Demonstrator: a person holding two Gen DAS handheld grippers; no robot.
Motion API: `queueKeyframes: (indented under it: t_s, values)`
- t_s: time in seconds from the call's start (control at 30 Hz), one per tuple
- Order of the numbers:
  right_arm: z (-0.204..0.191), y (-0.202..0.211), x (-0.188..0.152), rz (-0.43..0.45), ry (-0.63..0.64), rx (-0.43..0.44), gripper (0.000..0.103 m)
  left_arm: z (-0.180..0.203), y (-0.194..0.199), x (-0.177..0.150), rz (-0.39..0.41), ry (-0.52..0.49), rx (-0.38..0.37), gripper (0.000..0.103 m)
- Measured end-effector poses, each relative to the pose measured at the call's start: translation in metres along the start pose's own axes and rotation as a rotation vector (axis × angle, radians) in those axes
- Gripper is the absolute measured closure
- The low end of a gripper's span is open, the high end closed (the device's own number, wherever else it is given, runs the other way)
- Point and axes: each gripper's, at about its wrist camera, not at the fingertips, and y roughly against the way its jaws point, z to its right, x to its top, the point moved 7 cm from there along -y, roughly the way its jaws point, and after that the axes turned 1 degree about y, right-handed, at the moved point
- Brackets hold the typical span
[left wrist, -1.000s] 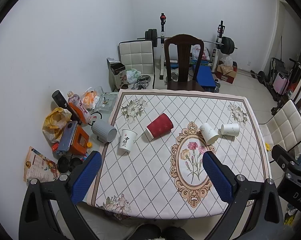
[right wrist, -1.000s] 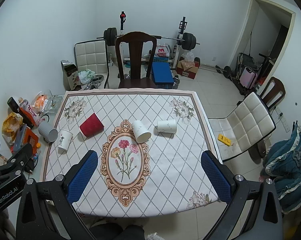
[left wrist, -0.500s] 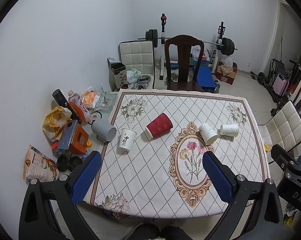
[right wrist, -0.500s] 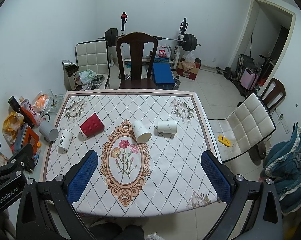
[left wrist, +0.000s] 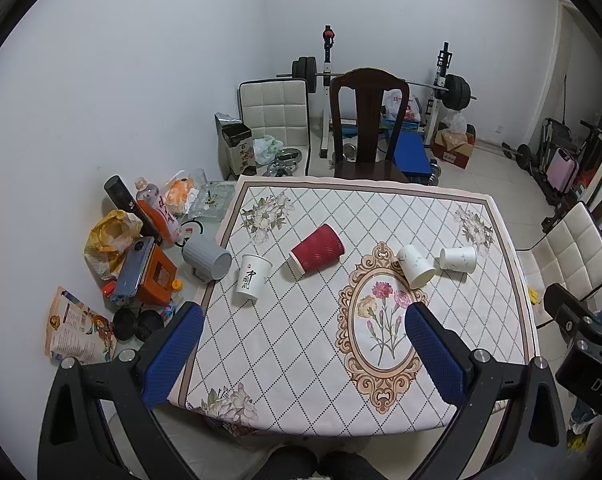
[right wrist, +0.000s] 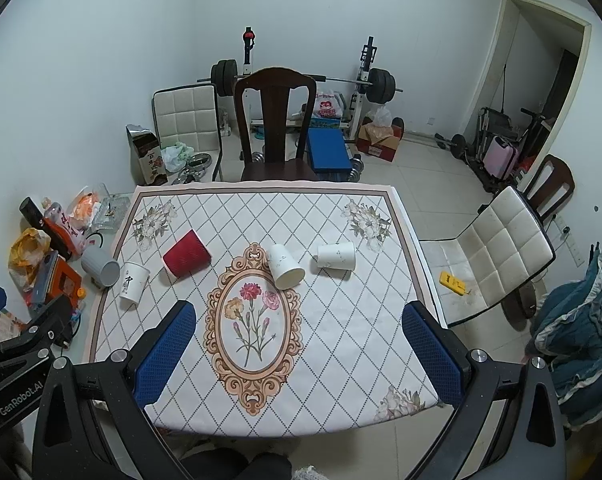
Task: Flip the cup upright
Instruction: 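Reach the left gripper to the red ribbed cup and grasp it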
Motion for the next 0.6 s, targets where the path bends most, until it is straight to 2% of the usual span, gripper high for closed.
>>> queueKeyframes:
  t_s: [0.17,0.3,0.43,0.6]
  values:
    - [0.002,-0.007,0.002,-0.011,0.004,0.017,0.000,-0.002,-0.012,0.003,-0.014,0.023,0.022,0.000]
    - [0.003,-0.029,0.000,-0.051,0.008,0.038,0.000,-0.008,-0.041,0.002,-0.047,0.032,0.078,0.000]
    - [0.003,-0.079,-0.014,-0.147,-0.003,0.057,0.000,-0.016,-0.086,-0.009,-0.124,0.024,0.134,0.000]
    - [-0.005,-0.153,-0.044,-0.278,0.004,0.045,0.000,-0.022,-0.147,-0.029,-0.234,-0.001,0.146,0.000]
